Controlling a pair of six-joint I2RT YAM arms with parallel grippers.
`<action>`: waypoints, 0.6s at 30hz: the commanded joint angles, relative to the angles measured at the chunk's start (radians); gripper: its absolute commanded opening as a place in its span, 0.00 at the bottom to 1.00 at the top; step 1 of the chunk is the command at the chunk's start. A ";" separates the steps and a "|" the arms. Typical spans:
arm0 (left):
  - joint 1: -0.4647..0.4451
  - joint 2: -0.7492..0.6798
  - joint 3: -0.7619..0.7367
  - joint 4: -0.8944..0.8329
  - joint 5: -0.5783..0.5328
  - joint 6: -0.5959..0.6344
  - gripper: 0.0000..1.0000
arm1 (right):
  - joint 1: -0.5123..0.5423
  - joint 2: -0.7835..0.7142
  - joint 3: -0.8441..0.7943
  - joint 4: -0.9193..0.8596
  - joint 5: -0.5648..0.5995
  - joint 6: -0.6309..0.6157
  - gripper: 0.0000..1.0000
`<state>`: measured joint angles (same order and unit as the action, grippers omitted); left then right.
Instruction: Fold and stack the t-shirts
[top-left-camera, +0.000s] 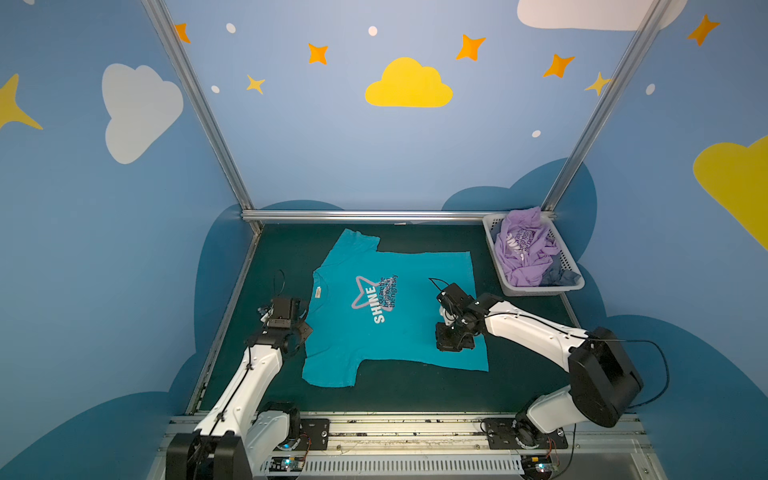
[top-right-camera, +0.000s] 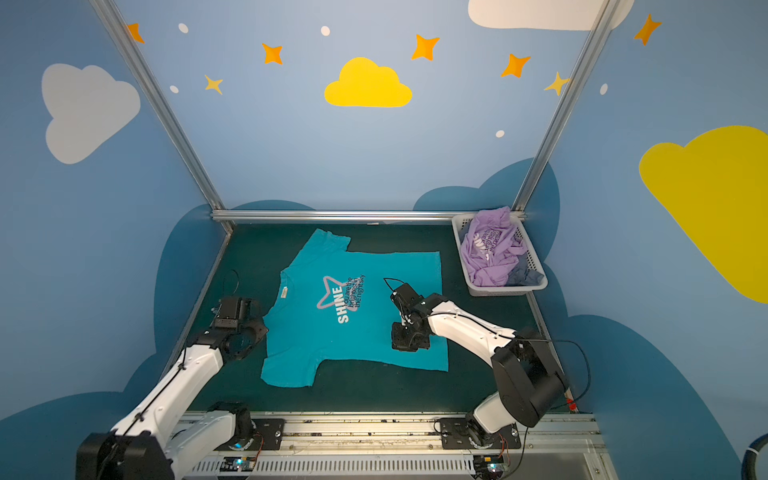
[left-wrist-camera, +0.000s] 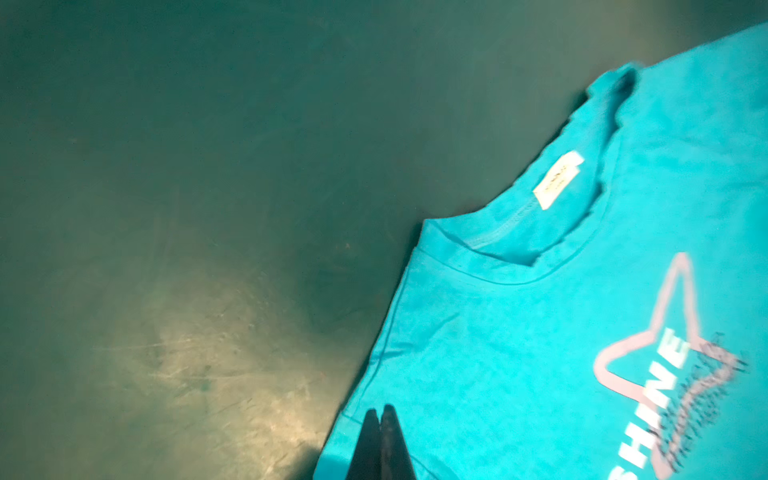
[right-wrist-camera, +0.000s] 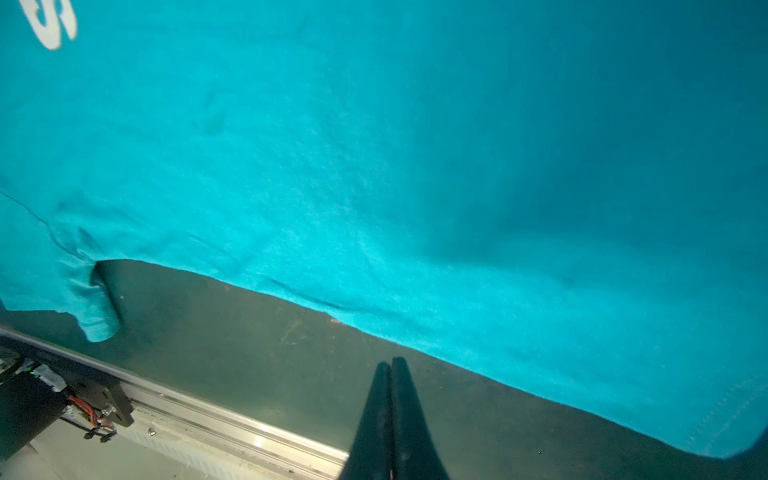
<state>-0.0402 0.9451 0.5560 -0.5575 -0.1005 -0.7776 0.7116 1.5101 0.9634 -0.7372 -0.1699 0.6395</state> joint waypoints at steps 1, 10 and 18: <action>-0.001 -0.048 -0.037 -0.061 0.008 -0.013 0.04 | 0.006 0.016 0.029 -0.039 -0.010 -0.017 0.00; 0.000 0.183 -0.020 0.088 0.109 0.027 0.66 | 0.005 0.003 0.023 -0.038 -0.008 -0.011 0.00; 0.001 0.452 0.040 0.172 0.125 0.024 0.33 | 0.003 0.020 0.018 -0.034 -0.011 -0.006 0.00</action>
<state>-0.0399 1.3365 0.6056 -0.4587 -0.0051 -0.7547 0.7116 1.5154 0.9726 -0.7494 -0.1802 0.6315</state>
